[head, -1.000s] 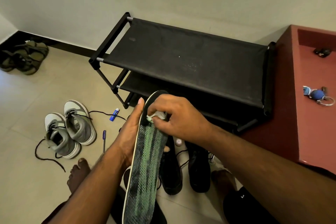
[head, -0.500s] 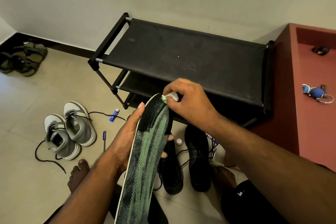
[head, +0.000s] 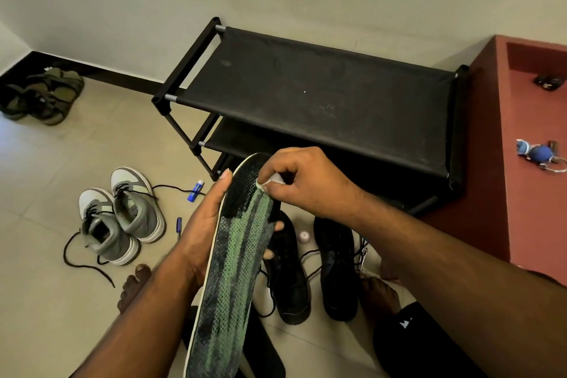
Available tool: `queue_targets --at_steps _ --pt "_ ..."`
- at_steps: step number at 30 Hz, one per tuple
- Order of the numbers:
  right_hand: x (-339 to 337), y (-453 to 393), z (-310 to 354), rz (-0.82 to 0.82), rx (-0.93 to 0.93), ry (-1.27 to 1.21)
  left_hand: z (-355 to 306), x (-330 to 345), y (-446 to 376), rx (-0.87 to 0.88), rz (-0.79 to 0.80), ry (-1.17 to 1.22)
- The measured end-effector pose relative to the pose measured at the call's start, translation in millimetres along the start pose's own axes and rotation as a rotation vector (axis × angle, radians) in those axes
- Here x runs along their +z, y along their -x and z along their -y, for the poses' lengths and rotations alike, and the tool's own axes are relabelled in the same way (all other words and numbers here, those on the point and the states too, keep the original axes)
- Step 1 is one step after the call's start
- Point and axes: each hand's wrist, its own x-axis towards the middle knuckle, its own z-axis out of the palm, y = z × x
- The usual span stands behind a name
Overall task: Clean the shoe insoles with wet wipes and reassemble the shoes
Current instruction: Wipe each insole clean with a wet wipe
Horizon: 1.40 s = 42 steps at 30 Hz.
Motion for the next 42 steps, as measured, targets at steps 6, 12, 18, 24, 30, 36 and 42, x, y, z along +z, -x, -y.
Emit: queue_targets --at_steps 6,12,18,24,30,36,42 --pt "5 6 7 0.209 -0.013 -0.071 -2 1 -2 0.02 0.062 0.066" --pt "-16 -4 0 0.04 0.248 -0.332 -6 -1 -3 0.013 0.083 0.09" --pt "-22 -9 -4 -0.115 0.395 -0.451 -11 0 -2 0.04 0.101 0.119" --pt "-15 -15 0 -0.073 0.213 -0.159 -16 5 -5 0.055 0.11 0.15" --pt "-14 -10 3 0.119 0.096 -0.027 -16 5 -9 0.067 0.095 0.149" --pt "-15 -4 -6 0.023 0.049 0.091 -2 6 -12 0.041 0.061 0.133" --pt "-14 -7 -9 -0.106 0.015 0.149 0 5 -11 0.024 0.038 0.108"
